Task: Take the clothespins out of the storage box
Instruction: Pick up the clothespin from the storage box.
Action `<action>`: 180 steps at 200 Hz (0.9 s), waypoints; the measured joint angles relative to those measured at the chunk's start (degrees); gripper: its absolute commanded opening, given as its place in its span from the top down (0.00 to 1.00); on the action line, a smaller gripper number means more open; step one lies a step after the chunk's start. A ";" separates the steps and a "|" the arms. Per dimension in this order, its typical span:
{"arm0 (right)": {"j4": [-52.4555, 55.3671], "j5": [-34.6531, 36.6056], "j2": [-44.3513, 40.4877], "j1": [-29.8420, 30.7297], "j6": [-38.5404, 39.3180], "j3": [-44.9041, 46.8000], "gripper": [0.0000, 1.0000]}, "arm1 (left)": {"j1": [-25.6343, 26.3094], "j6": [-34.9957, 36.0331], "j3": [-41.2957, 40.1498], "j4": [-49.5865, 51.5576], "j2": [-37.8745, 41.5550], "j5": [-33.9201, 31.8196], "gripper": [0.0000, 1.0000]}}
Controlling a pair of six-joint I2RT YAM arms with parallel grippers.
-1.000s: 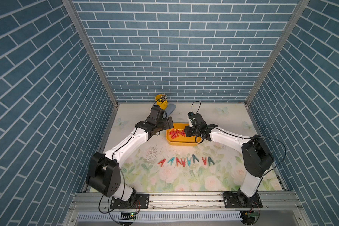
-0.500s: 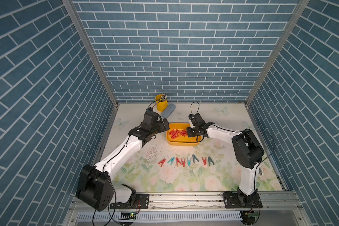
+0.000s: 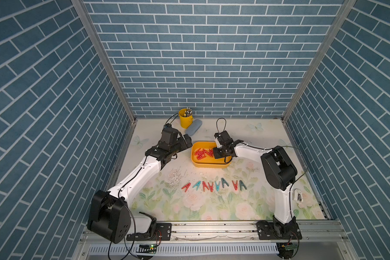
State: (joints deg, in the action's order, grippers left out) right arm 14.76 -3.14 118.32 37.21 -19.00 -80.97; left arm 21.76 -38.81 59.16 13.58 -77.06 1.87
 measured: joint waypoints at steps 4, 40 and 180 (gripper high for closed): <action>-0.02 0.00 0.24 0.00 0.07 -0.20 0.78 | -0.02 0.02 0.00 0.00 -0.02 0.17 0.01; 0.02 0.07 1.73 0.07 0.55 -1.03 0.81 | -0.02 0.74 0.00 0.00 -0.11 1.01 0.01; 2.03 3.43 -8.87 3.98 -0.85 3.34 1.00 | -0.04 2.64 -1.86 2.14 1.51 4.72 0.01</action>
State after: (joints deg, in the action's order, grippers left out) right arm 16.80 0.30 109.45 41.19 -19.86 -77.62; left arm 21.71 -36.16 57.30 15.73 -75.55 6.59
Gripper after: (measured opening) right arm 0.072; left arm 0.995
